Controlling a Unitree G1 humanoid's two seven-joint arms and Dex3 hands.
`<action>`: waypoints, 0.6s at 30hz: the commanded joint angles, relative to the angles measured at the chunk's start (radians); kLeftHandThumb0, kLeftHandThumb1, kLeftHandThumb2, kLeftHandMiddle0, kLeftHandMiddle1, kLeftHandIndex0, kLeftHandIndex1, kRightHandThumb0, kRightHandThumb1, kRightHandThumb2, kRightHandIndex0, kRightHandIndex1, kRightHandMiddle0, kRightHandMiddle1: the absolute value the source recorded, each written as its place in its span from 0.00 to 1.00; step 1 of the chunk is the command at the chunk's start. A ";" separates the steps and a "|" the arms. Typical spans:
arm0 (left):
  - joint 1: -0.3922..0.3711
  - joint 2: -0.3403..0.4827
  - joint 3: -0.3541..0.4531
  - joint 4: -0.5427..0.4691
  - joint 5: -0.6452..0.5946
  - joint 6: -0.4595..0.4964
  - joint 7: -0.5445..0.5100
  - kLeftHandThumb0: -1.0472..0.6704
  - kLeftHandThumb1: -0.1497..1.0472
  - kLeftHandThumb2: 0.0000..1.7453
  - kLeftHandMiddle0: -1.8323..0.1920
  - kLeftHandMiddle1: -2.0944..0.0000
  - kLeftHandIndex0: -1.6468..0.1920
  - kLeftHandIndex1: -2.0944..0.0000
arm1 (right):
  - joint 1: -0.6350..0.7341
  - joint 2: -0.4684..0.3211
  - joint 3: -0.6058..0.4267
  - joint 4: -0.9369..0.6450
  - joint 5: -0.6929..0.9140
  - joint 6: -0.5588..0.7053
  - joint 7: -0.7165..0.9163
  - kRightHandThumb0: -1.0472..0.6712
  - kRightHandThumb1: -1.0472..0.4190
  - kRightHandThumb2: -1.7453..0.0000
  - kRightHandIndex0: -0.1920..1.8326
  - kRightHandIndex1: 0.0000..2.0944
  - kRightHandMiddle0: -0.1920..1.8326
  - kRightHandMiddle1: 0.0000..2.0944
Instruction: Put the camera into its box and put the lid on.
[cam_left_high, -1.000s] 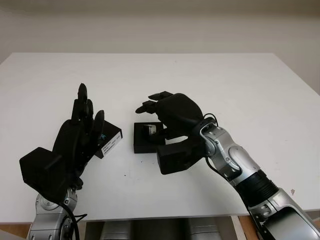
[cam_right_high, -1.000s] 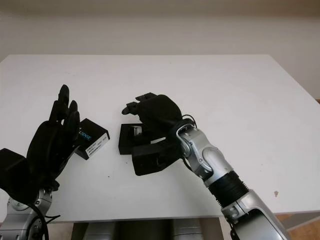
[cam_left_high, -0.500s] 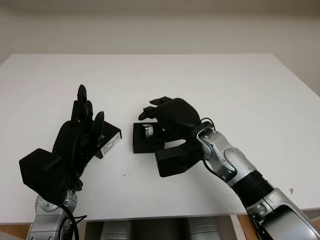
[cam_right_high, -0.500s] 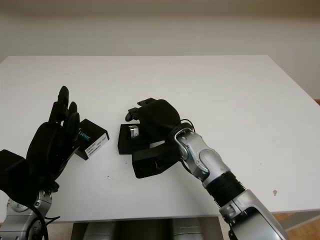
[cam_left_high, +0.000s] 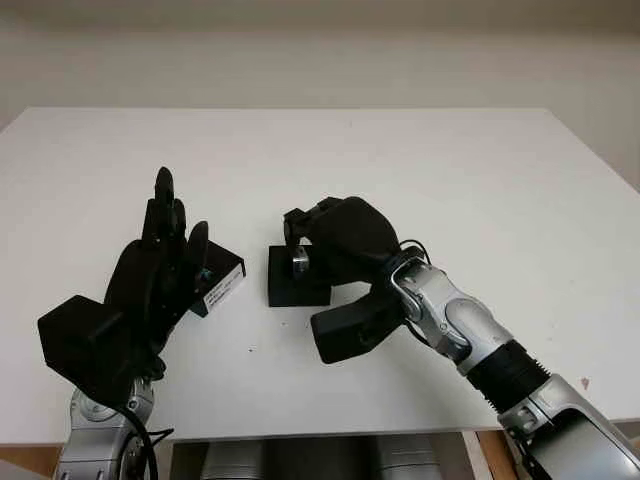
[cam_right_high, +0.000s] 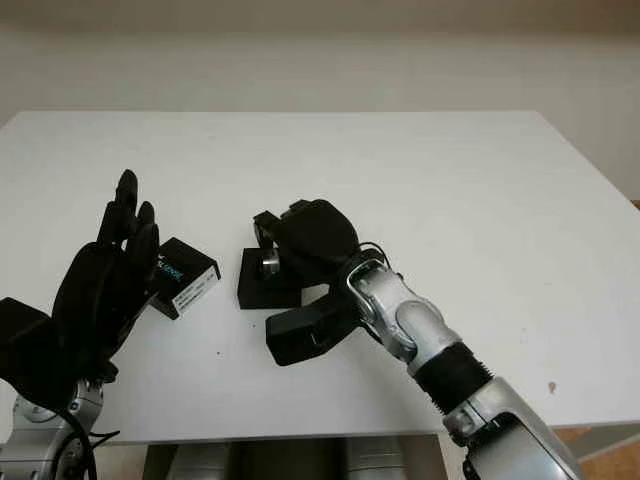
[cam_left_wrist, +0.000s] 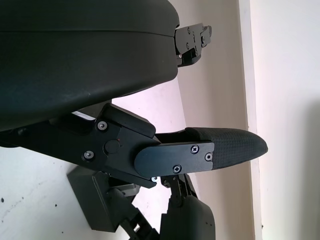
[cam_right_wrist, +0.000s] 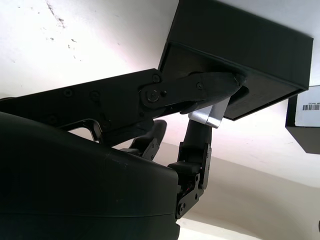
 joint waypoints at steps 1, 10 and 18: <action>-0.020 0.004 0.003 -0.007 0.000 -0.001 0.003 0.13 1.00 0.31 1.00 1.00 1.00 1.00 | 0.018 -0.016 0.007 -0.012 -0.010 -0.002 0.007 0.32 0.06 0.97 0.26 0.43 0.32 0.69; -0.012 0.000 0.004 -0.007 -0.006 -0.006 0.002 0.13 1.00 0.30 1.00 1.00 1.00 1.00 | 0.038 0.004 -0.041 -0.027 0.089 -0.011 0.039 0.34 0.07 0.97 0.25 0.47 0.34 0.67; -0.005 -0.002 0.010 -0.013 -0.014 -0.004 0.003 0.13 1.00 0.29 1.00 1.00 1.00 1.00 | 0.032 0.034 -0.138 -0.001 0.301 -0.008 0.111 0.36 0.07 0.97 0.22 0.48 0.31 0.74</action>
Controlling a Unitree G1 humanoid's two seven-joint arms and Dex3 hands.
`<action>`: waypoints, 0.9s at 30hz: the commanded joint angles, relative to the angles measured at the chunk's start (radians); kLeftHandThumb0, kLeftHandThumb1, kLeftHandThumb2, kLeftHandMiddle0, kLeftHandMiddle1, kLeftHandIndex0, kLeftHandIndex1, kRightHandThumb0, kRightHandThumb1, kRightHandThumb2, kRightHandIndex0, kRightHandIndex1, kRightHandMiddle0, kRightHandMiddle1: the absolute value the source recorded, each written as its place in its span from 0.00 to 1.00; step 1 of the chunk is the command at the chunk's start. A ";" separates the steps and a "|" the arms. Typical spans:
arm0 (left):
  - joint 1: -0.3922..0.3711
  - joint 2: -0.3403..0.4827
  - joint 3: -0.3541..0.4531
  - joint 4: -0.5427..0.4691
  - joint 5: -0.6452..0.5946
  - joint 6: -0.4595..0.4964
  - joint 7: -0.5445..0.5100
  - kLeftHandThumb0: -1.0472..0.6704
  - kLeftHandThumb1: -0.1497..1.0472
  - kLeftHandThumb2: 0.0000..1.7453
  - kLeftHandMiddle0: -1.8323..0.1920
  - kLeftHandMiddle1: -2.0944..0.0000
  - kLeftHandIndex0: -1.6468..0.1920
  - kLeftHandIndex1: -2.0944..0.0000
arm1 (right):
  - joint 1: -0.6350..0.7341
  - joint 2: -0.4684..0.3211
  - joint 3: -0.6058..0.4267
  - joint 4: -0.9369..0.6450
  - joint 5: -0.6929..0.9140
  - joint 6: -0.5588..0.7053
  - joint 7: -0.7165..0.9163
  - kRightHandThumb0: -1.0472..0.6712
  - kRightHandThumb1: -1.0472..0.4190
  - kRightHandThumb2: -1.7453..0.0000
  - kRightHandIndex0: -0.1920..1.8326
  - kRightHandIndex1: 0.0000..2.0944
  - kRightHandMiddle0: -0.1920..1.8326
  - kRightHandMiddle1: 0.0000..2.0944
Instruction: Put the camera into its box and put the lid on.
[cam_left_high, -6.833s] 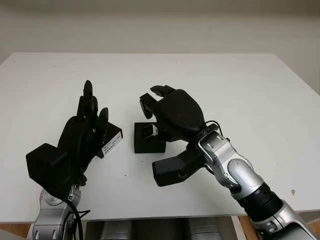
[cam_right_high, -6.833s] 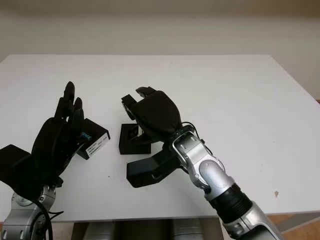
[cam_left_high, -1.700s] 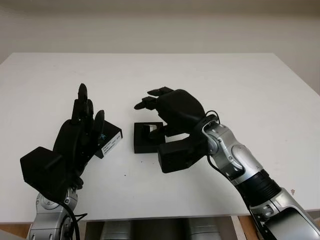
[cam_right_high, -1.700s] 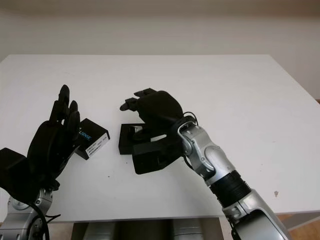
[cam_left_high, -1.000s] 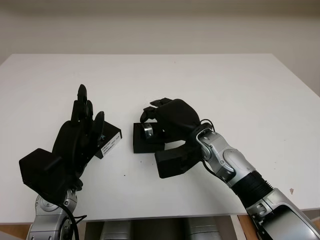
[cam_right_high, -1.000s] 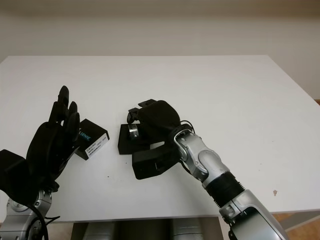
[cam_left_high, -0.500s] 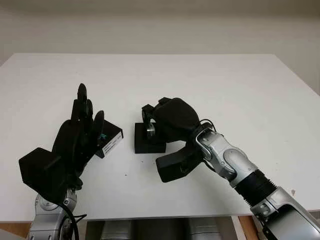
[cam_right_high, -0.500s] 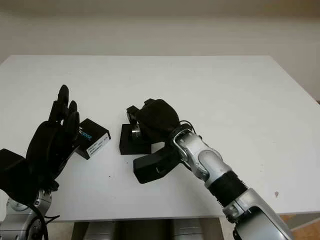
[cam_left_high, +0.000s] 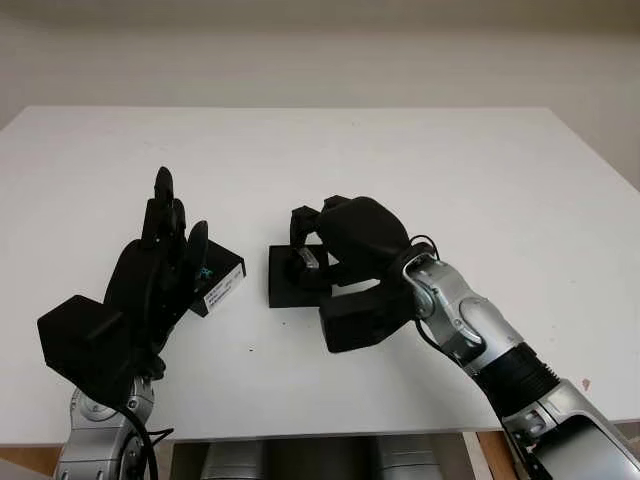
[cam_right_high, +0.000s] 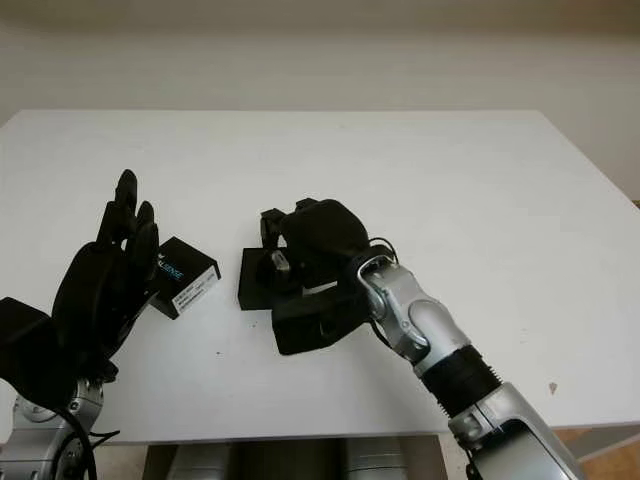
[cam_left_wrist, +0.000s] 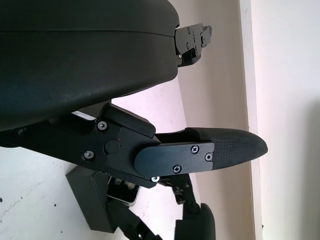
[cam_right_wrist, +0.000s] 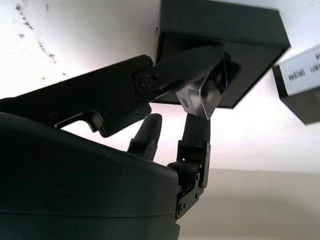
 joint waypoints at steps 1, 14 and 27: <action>-0.005 -0.003 0.009 -0.012 -0.015 -0.005 -0.001 0.13 1.00 0.29 1.00 1.00 1.00 1.00 | 0.003 0.013 -0.033 0.013 0.040 -0.003 -0.007 0.37 0.07 0.97 0.22 0.48 0.31 0.75; 0.001 0.008 0.004 -0.017 -0.007 0.000 -0.002 0.13 1.00 0.30 1.00 1.00 1.00 1.00 | -0.014 0.039 -0.111 0.079 0.141 0.025 -0.068 0.38 0.08 0.97 0.23 0.46 0.29 0.75; 0.007 0.008 0.008 -0.024 -0.019 0.009 -0.008 0.14 1.00 0.29 1.00 1.00 1.00 1.00 | 0.015 0.118 -0.216 0.182 0.365 0.011 -0.066 0.38 0.09 0.97 0.21 0.38 0.30 0.74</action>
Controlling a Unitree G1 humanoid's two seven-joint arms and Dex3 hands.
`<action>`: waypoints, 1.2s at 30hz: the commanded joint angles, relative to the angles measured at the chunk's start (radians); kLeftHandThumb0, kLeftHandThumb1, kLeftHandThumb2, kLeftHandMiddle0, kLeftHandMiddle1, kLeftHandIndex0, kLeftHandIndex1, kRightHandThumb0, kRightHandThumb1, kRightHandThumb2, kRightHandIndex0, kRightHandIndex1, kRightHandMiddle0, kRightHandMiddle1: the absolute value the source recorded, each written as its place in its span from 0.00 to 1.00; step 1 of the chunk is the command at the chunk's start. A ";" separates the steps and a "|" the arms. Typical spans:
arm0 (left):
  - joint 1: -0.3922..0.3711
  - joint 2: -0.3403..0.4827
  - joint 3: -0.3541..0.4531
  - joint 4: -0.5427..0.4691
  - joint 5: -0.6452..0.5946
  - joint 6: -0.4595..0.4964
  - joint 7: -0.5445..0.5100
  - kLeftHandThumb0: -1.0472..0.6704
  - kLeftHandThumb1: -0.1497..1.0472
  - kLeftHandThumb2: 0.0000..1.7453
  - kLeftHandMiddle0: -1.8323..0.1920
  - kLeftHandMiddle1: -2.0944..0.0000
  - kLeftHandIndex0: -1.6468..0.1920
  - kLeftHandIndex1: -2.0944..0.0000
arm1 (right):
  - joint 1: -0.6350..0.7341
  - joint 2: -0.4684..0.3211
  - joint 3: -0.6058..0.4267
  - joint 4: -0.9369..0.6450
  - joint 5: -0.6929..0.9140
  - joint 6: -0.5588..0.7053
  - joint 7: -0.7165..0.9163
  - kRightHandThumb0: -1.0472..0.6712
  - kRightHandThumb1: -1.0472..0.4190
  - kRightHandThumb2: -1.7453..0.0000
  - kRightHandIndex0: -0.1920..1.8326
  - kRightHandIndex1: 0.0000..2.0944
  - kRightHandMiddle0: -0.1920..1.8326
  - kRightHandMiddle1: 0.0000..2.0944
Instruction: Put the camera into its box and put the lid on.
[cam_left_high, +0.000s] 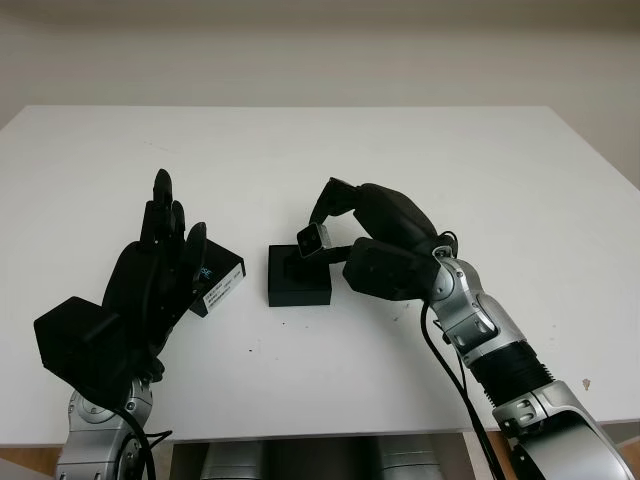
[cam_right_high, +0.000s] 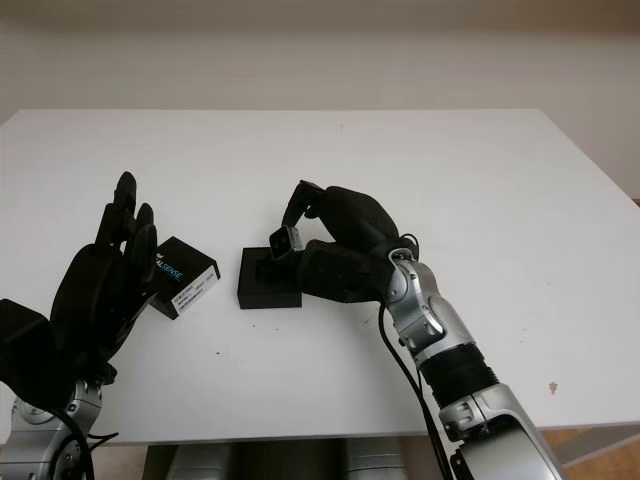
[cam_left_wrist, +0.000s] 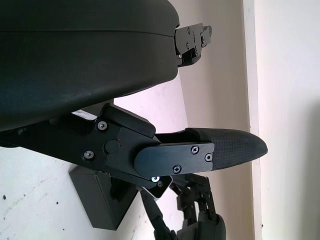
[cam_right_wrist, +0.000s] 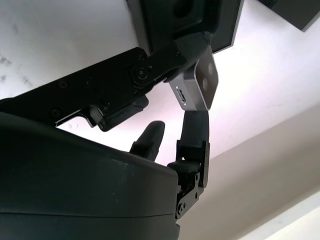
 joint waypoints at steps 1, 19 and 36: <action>0.000 0.006 0.005 -0.023 -0.003 0.004 -0.001 0.14 1.00 0.29 1.00 1.00 1.00 1.00 | 0.014 0.019 -0.028 0.015 0.049 -0.020 0.008 0.37 0.09 0.97 0.20 0.37 0.31 0.75; -0.004 0.003 0.003 -0.016 -0.002 0.004 -0.001 0.14 1.00 0.30 1.00 1.00 1.00 1.00 | 0.159 0.118 -0.100 -0.145 0.304 0.102 0.112 0.31 0.06 0.97 0.23 0.08 0.31 0.73; -0.012 0.006 0.003 -0.005 -0.001 -0.006 -0.009 0.13 1.00 0.30 1.00 1.00 1.00 1.00 | 0.226 0.224 -0.105 -0.136 0.280 0.116 -0.034 0.31 0.06 0.97 0.25 0.05 0.28 0.74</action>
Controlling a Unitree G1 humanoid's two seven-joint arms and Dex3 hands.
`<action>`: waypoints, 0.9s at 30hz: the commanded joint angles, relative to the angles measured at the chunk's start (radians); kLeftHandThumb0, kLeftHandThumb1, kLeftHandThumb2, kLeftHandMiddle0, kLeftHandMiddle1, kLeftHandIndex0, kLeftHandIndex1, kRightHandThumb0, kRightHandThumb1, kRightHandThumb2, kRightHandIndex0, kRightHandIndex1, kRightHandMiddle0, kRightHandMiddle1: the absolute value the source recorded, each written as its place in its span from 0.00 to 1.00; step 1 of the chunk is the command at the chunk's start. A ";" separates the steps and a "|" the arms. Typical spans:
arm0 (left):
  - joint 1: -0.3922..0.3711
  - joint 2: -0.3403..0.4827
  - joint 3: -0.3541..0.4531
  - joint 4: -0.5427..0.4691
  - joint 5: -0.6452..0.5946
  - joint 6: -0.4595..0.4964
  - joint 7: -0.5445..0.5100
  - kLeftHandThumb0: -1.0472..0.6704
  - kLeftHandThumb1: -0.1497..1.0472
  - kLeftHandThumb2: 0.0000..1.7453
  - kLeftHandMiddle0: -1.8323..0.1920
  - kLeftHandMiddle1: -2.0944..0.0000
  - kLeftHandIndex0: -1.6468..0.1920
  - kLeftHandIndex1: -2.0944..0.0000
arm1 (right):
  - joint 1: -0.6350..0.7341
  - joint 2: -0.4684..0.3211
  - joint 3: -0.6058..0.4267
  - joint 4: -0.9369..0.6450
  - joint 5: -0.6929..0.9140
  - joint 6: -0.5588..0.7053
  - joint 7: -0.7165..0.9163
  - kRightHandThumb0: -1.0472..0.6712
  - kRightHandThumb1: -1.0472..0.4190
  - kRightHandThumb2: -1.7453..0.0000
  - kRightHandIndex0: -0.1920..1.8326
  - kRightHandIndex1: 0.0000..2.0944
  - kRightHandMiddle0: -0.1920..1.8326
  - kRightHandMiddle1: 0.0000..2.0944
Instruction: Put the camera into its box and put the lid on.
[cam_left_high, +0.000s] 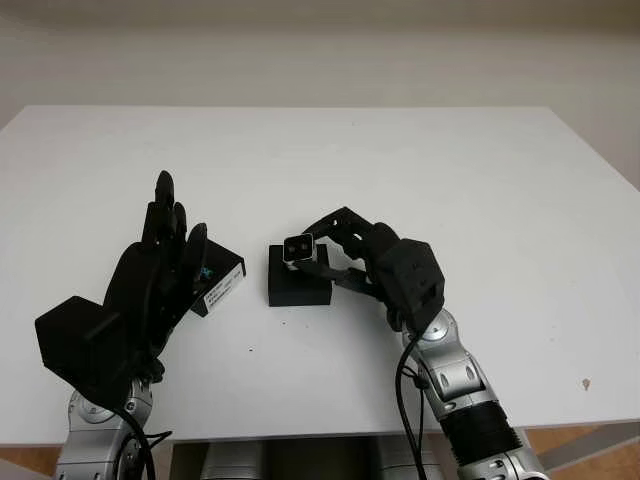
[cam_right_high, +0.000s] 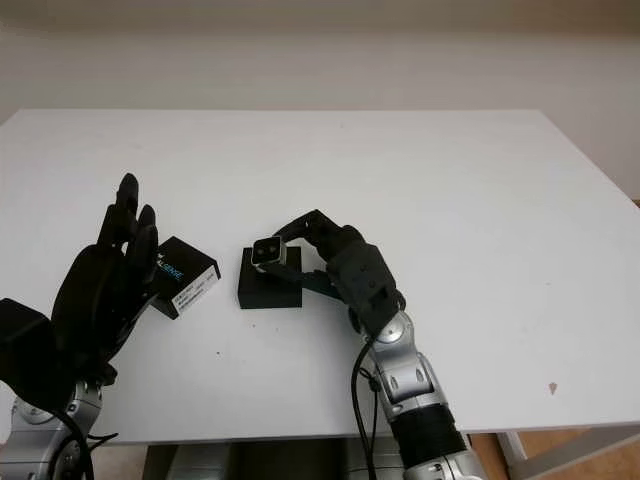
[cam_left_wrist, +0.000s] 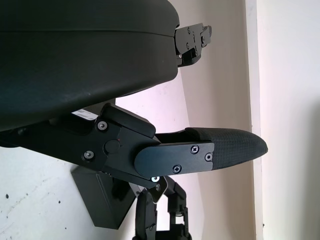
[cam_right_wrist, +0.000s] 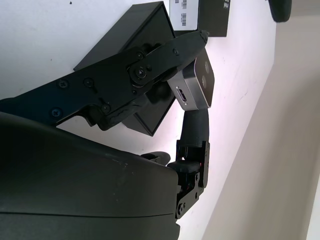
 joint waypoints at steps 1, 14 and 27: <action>-0.012 0.006 0.004 -0.004 -0.001 -0.013 -0.003 0.13 1.00 0.30 1.00 1.00 1.00 1.00 | -0.003 0.014 -0.003 0.016 -0.004 -0.020 -0.018 0.31 0.06 0.97 0.25 0.05 0.28 0.75; -0.006 0.008 0.007 -0.012 -0.001 0.000 -0.001 0.13 1.00 0.30 1.00 1.00 1.00 1.00 | -0.050 0.006 -0.014 0.147 -0.001 -0.124 -0.032 0.32 0.04 0.97 0.24 0.03 0.25 0.76; 0.002 0.003 0.002 -0.019 0.004 0.003 0.006 0.13 1.00 0.30 1.00 1.00 1.00 1.00 | -0.077 -0.011 -0.015 0.215 0.002 -0.151 0.016 0.31 0.05 0.97 0.25 0.03 0.28 0.74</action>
